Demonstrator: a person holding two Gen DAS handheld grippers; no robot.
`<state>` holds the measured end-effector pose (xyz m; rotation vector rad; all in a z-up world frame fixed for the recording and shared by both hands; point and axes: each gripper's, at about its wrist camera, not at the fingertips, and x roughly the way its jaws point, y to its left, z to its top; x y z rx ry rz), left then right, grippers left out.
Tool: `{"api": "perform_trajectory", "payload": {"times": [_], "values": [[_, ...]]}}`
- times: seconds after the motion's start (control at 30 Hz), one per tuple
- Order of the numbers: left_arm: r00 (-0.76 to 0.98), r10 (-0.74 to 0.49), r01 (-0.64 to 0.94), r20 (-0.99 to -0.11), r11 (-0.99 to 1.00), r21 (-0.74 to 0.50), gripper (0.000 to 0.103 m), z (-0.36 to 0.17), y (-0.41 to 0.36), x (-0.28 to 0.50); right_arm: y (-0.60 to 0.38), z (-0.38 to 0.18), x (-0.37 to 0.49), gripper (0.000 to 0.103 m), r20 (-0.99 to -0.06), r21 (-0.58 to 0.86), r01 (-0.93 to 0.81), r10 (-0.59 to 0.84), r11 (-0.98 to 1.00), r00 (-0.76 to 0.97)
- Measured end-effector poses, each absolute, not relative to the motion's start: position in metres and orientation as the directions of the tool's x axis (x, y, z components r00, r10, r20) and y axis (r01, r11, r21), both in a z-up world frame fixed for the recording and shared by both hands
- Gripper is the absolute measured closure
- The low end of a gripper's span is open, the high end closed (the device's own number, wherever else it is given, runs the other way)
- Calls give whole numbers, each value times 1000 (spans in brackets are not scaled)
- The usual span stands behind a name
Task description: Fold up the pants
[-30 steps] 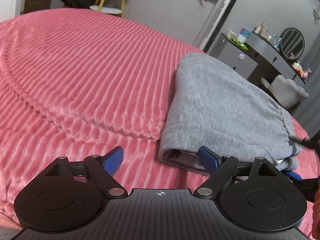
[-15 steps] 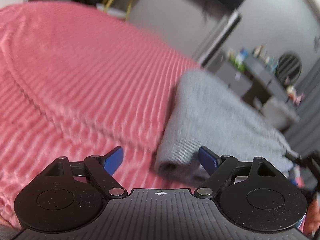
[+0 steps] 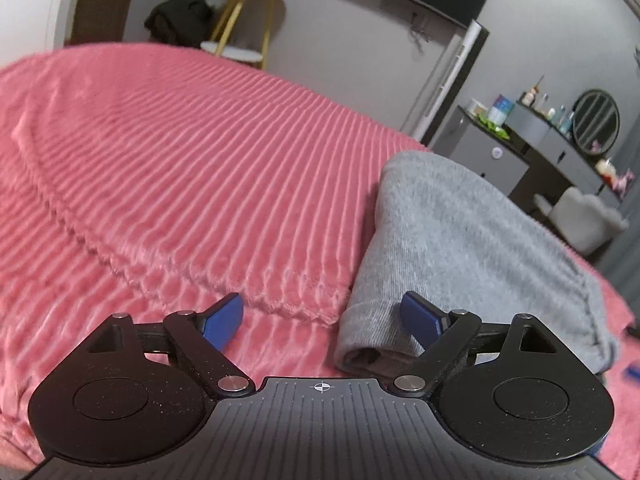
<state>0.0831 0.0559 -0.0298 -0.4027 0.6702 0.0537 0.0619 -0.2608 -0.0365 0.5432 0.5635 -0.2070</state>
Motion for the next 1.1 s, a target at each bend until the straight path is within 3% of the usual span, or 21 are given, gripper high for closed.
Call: {"api": "perform_trajectory", "payload": {"times": [0.1,0.2,0.4,0.53,0.7,0.93,1.1], "values": [[781,-55,-181,-622,933,-309,11,-31,50,85,-239,-19,73,40,-493,305,242,-65,921,867],[775,-62,-190,-629,926,-326,9,-33,52,85,-206,-17,97,50,-478,199,90,16,976,878],[768,-71,-204,-636,915,-348,7,-38,56,87,-159,-37,178,72,-564,-7,-40,29,999,825],[770,-68,-203,-635,916,-345,6,-41,55,88,-149,-49,222,75,-602,-64,0,-39,998,798],[763,-78,-210,-642,910,-359,5,-42,57,89,-135,-49,217,74,-603,-30,-10,-10,1000,798],[764,-70,-210,-642,913,-350,5,-41,55,86,-151,-65,110,73,-577,28,-76,78,997,813],[768,-68,-203,-636,917,-343,7,-37,53,82,-190,-60,54,73,-564,234,-3,138,972,814]]}}
